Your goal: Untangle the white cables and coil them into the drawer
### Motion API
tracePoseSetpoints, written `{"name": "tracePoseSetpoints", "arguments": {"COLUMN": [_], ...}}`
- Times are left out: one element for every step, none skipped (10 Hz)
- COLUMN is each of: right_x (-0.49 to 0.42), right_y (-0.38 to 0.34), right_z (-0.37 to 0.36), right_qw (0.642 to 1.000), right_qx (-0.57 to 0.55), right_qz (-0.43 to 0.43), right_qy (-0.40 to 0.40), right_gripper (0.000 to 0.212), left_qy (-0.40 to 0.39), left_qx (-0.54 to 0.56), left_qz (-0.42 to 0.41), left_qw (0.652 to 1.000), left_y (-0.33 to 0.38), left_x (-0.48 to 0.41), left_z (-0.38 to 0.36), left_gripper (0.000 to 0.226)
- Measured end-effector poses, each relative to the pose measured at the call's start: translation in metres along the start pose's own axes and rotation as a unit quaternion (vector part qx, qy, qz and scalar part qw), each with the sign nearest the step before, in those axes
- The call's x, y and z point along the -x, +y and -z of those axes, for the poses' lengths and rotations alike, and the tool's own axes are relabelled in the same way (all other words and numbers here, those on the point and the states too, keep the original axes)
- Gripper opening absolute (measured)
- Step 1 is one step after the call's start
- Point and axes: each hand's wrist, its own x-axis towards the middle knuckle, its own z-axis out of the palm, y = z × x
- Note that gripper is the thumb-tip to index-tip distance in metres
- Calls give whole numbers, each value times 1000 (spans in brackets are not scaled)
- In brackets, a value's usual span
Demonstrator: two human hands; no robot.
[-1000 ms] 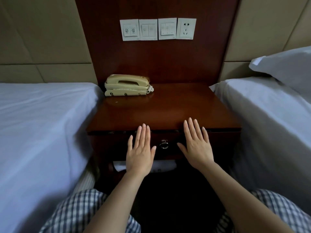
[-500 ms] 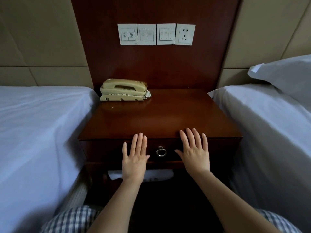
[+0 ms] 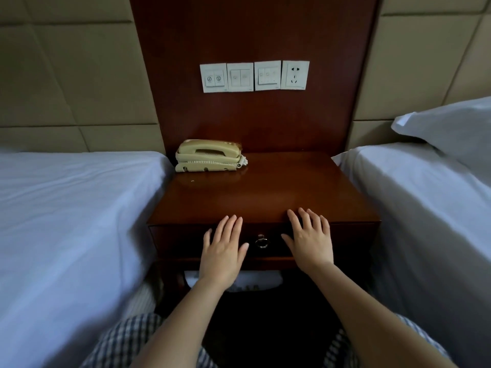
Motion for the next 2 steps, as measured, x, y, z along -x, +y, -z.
{"name": "tracePoseSetpoints", "arguments": {"right_x": [5,-1], "right_y": [1,4], "right_z": [22,51], "right_qw": [998,991], "right_qx": [-21,-54], "right_qz": [18,23], "right_qy": [-51,-118], "right_gripper": [59,50], "left_qy": [-121,-243], "left_qx": [57,107], "left_qz": [0,20], "left_qw": [991,964], "left_y": [0,3], "left_x": [-10,-24], "left_z": [37,68], "left_gripper": [55,55]}}
